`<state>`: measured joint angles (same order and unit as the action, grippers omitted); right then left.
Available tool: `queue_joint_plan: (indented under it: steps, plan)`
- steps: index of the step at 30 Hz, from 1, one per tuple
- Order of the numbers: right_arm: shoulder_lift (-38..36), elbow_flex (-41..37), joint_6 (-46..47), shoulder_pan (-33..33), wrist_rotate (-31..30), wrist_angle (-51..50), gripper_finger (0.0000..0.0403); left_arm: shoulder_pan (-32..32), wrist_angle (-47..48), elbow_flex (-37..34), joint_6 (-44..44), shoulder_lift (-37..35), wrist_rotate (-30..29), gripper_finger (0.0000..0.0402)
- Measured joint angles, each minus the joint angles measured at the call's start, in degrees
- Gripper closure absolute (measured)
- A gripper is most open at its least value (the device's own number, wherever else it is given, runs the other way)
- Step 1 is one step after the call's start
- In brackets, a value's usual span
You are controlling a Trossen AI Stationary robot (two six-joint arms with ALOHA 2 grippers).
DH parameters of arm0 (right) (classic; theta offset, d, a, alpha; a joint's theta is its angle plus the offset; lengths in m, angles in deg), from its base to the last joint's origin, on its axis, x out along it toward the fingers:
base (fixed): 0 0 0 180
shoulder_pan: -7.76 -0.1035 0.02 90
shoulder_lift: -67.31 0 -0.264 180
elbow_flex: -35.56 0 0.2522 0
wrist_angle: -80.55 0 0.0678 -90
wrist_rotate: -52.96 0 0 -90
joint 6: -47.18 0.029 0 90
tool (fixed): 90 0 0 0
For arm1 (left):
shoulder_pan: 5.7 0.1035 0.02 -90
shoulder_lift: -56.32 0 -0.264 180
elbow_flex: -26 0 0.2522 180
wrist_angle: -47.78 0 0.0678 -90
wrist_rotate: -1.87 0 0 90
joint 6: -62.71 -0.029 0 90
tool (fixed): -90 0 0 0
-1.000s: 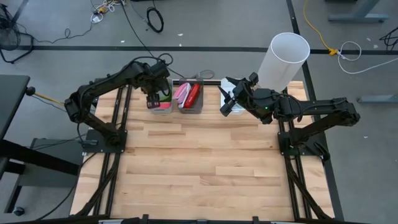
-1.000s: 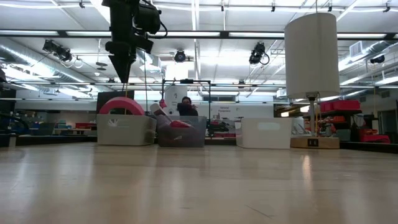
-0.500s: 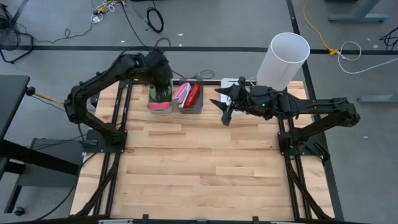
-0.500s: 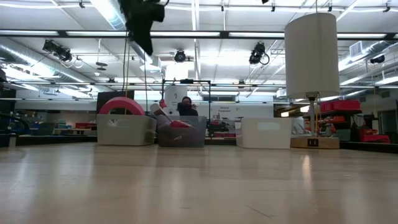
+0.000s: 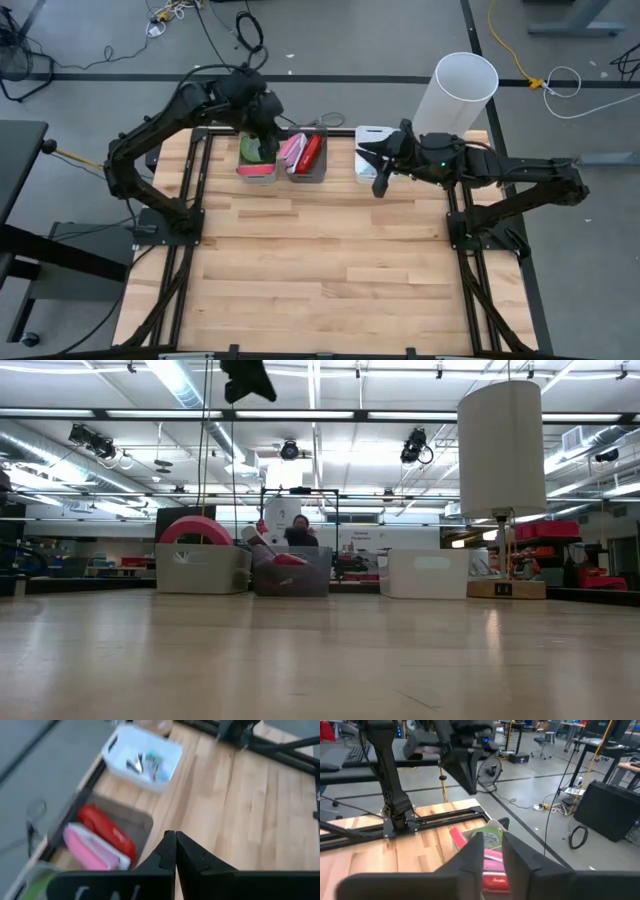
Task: Pick and place Stapler, Stapler remover, tape
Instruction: Return to Home Position
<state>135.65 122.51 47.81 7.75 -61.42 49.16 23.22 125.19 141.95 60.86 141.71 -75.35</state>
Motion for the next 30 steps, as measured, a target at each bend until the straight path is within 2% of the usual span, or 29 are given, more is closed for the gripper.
queue_joint_plan:
  steps: [4,7,11,15,18,27,30]
  plan:
    - [-1.52,-0.91,1.56,0.0,4.72,-1.97,0.0372,-4.23,-5.75,0.0,1.85,0.0,-4.64,0.0398]
    - [-3.26,-4.84,3.53,-0.25,9.5,-0.68,0.0397,-8.37,-12.5,-0.59,3.09,-0.03,-9.2,0.0398]
    - [-5.8,-12.57,6.25,-2.06,10.45,5.7,0.0398,-13.9,-20.23,-3.13,3.17,0.04,-14.42,0.0399]
    - [-8.85,-19.73,8.5,-3.42,10.45,12.9,0.0401,-18.62,-25.65,-6.36,3.23,-0.02,-16.39,0.0399]
    - [-11.25,-24.45,9.44,-4.04,10.41,16.12,0.0401,-21.91,-33.44,-11.37,5.01,0.01,-17.42,0.04]
    - [-18.0,-34.0,7.31,-4.22,10.7,19.45,0.0402,-29.41,-52.84,-25.02,8.55,-0.66,-25.83,0.0401]
    - [-19.66,-36.07,6.58,-4.2,15.15,19.49,0.0402,-30.47,-57.82,-29.45,9.23,-2.3,-26.32,0.0401]
